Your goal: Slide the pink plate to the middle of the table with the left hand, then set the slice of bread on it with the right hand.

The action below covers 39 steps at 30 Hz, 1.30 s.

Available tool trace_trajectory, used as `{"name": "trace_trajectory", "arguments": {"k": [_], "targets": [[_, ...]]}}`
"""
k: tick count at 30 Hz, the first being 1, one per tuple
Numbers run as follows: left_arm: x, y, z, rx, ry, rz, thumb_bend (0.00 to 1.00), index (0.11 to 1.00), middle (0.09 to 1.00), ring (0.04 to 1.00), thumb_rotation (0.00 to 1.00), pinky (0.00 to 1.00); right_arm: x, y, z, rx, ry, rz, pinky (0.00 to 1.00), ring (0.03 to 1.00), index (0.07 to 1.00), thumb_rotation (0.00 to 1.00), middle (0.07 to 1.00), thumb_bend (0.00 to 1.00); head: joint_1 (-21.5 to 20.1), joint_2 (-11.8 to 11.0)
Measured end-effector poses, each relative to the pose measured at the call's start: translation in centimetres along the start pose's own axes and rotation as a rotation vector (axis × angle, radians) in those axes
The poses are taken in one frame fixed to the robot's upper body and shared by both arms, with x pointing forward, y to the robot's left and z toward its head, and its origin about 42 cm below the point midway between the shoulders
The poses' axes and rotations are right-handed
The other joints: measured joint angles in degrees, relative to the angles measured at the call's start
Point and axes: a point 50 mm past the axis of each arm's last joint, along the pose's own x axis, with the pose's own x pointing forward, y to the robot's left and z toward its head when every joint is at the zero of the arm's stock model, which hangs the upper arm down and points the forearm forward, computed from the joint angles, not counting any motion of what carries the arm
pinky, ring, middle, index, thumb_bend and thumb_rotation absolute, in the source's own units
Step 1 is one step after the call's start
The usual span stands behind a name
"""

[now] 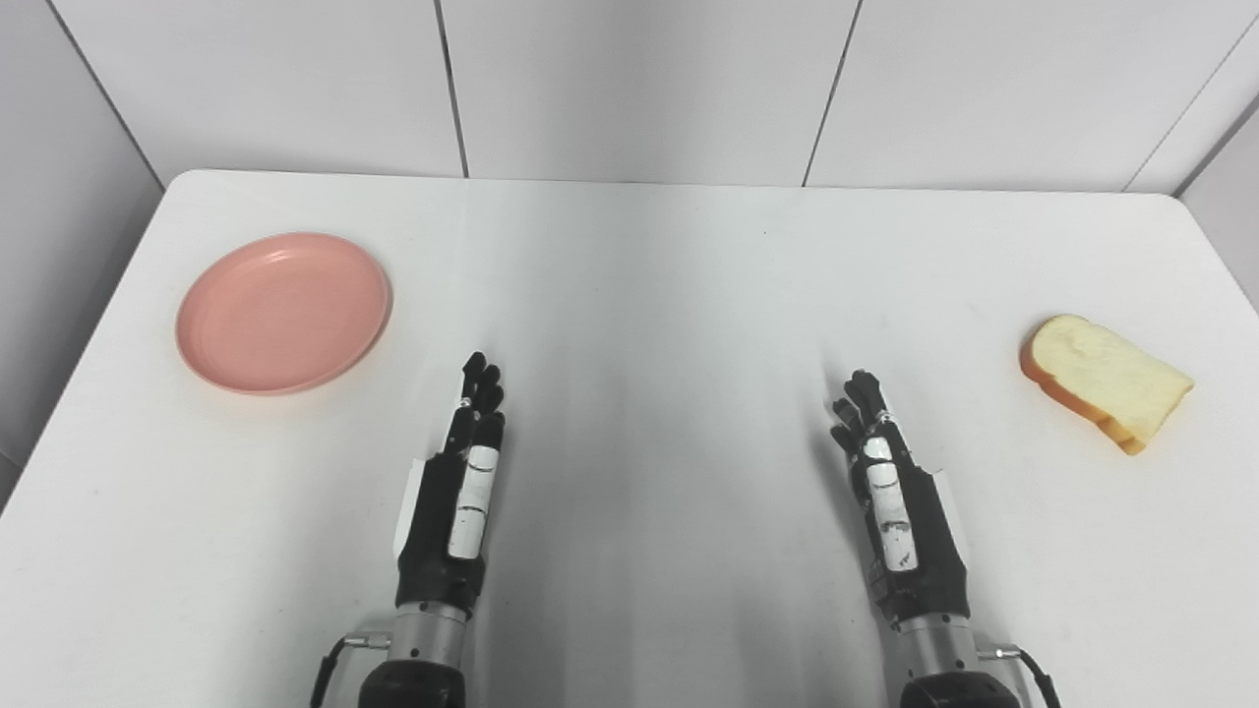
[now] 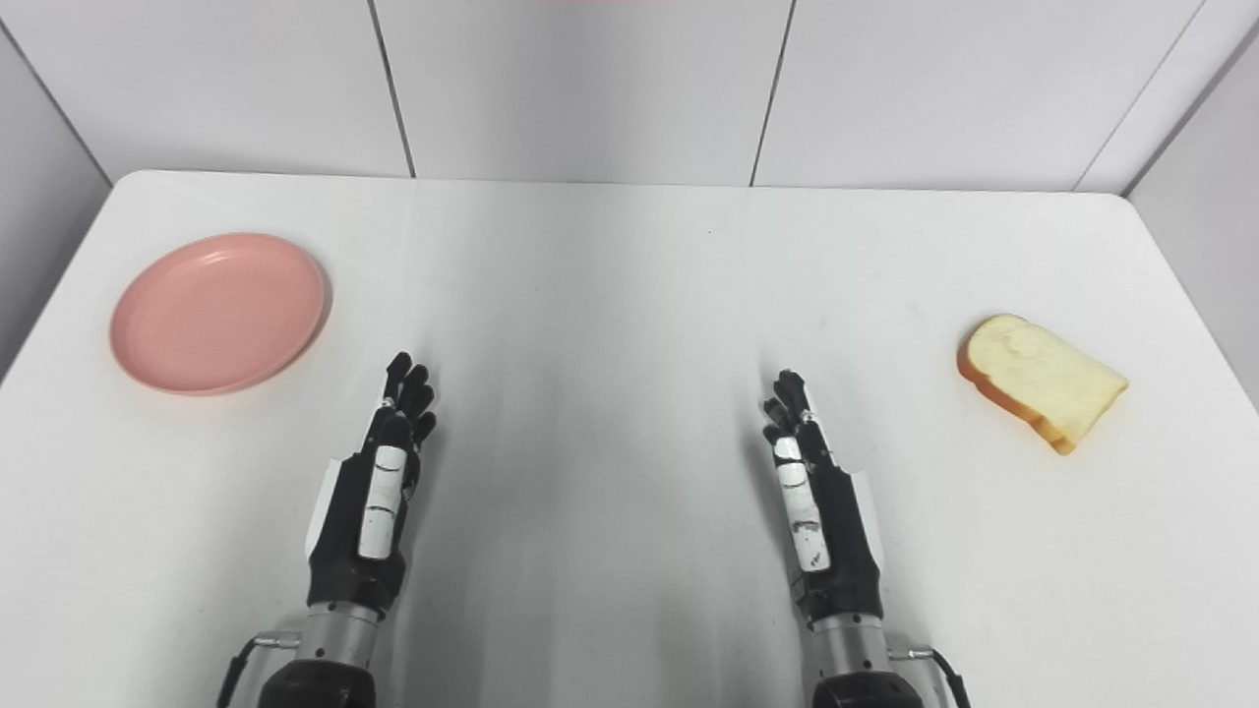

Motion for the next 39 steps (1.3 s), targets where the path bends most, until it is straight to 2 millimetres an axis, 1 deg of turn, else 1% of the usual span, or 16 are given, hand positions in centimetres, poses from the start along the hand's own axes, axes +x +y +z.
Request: {"name": "trace_trajectory", "arguments": {"k": [4,6,10,11,13,14,15,24,26,28,32,33,34,35,36,39], "targets": [[0.0,-0.3,-0.7,0.021,-0.020,0.005,0.69,1.000,1.000,1.000,1.00,1.00,0.1,-0.4,-0.2,0.012,-0.017,-0.002,0.98,0.954,0.950,0.94,0.958,0.77,1.86,-1.06],[0.1,-0.4,-0.8,0.031,-0.028,0.008,0.68,1.000,1.000,1.000,1.00,1.00,0.3,-0.7,-0.2,0.015,-0.030,-0.005,0.98,0.960,0.955,0.95,0.965,0.76,3.61,-2.29],[0.5,-1.0,-1.2,0.039,-0.047,0.028,0.67,1.000,1.000,1.000,1.00,1.00,0.4,-1.1,-0.2,0.013,-0.046,-0.002,0.99,0.972,0.966,0.96,0.977,0.76,4.67,-3.43],[0.6,-1.2,-1.2,0.037,-0.050,0.030,0.67,1.000,1.000,1.000,1.00,1.00,0.5,-1.2,-0.3,0.015,-0.046,0.001,1.00,0.974,0.968,0.95,0.979,0.76,5.10,-5.00],[0.9,-1.6,-1.3,0.043,-0.062,0.025,0.67,1.000,1.000,1.000,1.00,1.00,0.5,-1.3,-0.4,0.022,-0.053,0.001,1.00,0.973,0.966,0.95,0.978,0.77,5.11,-5.02],[0.9,-1.7,-1.3,0.050,-0.064,0.022,0.67,1.000,1.000,1.000,1.00,1.00,0.6,-1.3,-0.4,0.029,-0.057,0.002,0.99,0.973,0.965,0.95,0.977,0.77,4.85,-6.58],[0.9,-1.7,-1.4,0.052,-0.066,0.022,0.66,1.000,1.000,1.000,1.00,1.00,0.6,-1.3,-0.5,0.032,-0.059,0.003,1.00,0.974,0.963,0.95,0.978,0.77,4.32,-7.21],[0.8,-1.2,-1.2,0.007,-0.101,0.047,0.64,1.000,1.000,1.000,0.97,1.00,0.6,-1.2,-0.6,0.025,-0.069,0.005,0.98,0.966,0.964,0.94,0.972,0.76,2.30,-6.07],[0.8,-0.9,-1.2,-0.045,-0.099,0.066,0.67,1.000,1.000,1.000,0.93,1.00,0.7,-1.1,-0.5,0.020,-0.070,0.006,0.97,0.965,0.962,0.94,0.971,0.75,2.12,-5.98],[0.8,-0.3,-1.2,-0.136,-0.068,0.100,0.70,1.000,0.986,0.979,0.94,1.00,0.7,-1.0,-0.5,0.016,-0.073,0.003,0.98,0.969,0.954,0.95,0.975,0.75,1.07,-5.81],[1.0,1.2,0.4,-0.258,-0.059,0.145,0.74,0.995,0.962,0.963,0.93,1.00,0.8,-0.9,-0.5,0.006,-0.074,-0.010,0.98,0.971,0.943,0.96,0.976,0.74,0.63,-5.63],[1.2,1.6,0.8,-0.276,-0.071,0.149,0.75,0.970,0.947,0.948,0.93,0.99,0.8,-0.9,-0.5,0.004,-0.075,-0.012,0.98,0.969,0.940,0.96,0.975,0.74,0.62,-5.63],[1.4,2.1,1.2,-0.285,-0.081,0.155,0.79,0.872,0.893,0.895,0.93,0.93,0.8,-0.9,-0.5,0.003,-0.075,-0.014,0.98,0.973,0.941,0.95,0.979,0.76,0.71,-5.63],[1.8,2.6,1.7,-0.289,-0.093,0.162,0.80,0.839,0.874,0.877,0.92,0.91,0.8,-0.9,-0.5,0.004,-0.075,-0.014,0.99,0.975,0.941,0.95,0.980,0.76,0.89,-5.63],[2.3,3.2,2.1,-0.284,-0.110,0.170,0.82,0.774,0.819,0.832,0.94,0.86,0.8,-0.9,-0.5,0.005,-0.075,-0.014,0.98,0.974,0.940,0.94,0.980,0.77,1.06,-5.63],[4.5,5.8,3.8,-0.252,-0.186,0.208,0.82,0.727,0.779,0.802,0.96,0.85,0.8,-0.8,-0.4,0.014,-0.077,-0.017,0.95,0.968,0.938,0.95,0.982,0.77,1.06,-5.63]]}}
